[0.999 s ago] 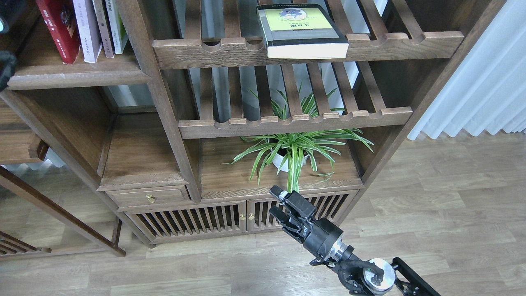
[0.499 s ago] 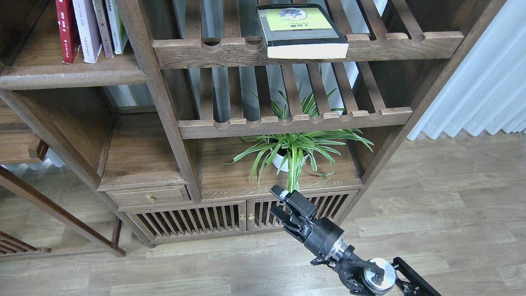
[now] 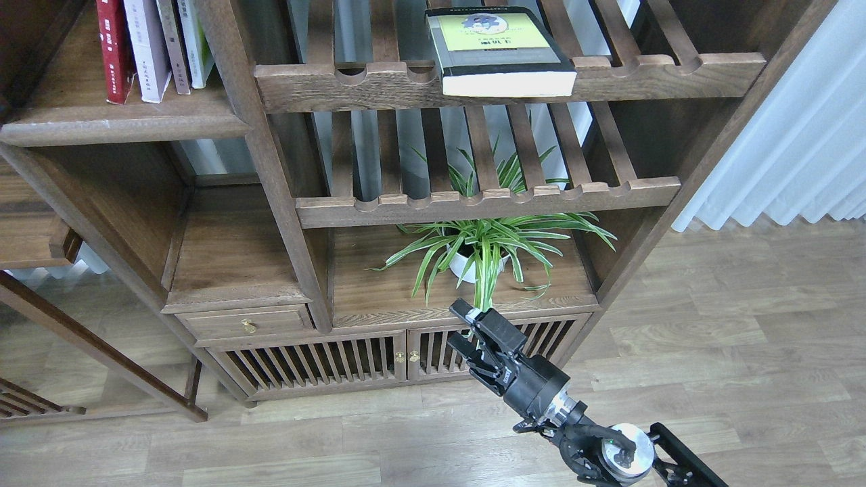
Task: Organize books on shelf
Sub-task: 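Withdraw the left arm and raise both grippers toward the flat white book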
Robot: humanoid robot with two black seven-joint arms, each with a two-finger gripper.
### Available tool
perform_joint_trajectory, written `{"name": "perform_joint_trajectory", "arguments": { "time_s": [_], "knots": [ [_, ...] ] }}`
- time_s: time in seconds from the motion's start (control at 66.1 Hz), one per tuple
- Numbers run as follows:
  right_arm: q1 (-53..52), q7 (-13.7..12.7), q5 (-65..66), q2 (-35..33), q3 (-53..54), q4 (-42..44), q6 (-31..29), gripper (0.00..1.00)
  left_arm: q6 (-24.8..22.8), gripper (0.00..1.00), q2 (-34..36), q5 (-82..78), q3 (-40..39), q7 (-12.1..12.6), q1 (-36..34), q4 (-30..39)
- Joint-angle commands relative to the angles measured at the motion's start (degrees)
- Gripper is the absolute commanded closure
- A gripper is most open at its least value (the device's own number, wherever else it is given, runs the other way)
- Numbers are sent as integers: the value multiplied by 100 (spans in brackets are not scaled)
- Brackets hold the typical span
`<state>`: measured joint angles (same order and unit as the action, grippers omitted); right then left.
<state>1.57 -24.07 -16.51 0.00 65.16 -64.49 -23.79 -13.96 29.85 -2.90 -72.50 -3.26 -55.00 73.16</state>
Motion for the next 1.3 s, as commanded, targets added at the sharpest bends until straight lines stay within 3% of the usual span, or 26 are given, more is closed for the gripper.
{"name": "perform_joint_trajectory", "arguments": {
  "time_s": [0.0, 0.212, 0.409, 0.711, 0.772, 1.226, 1.286],
  "knots": [
    [45, -28, -334, 0, 23, -186, -389, 1, 8, 1, -277, 87, -326, -69, 76, 374],
    [265, -54, -748, 0, 23, -1048, -421, 1, -194, 0, -1007, 132, -810, -78, 209, 603],
    [265, -63, -898, -211, 32, -1584, -421, 1, -1404, 0, -1271, 140, -880, -69, 428, 603],
    [160, -63, -950, -457, 208, -1883, -421, 1, -1404, 0, -2115, 114, -731, 80, 788, 603],
    [2, -54, -950, -466, 217, -1909, -421, 1, -1404, 0, -2132, 114, -574, 211, 1086, 603],
    [-790, 7, -950, -466, 586, -1892, -416, 1, -1404, 0, -2361, 96, 192, 449, 2089, 603],
    [-921, 7, -950, -466, 682, -1857, -206, 1, -1404, 0, -2352, 96, 210, 528, 2378, 603]
  ]
}}
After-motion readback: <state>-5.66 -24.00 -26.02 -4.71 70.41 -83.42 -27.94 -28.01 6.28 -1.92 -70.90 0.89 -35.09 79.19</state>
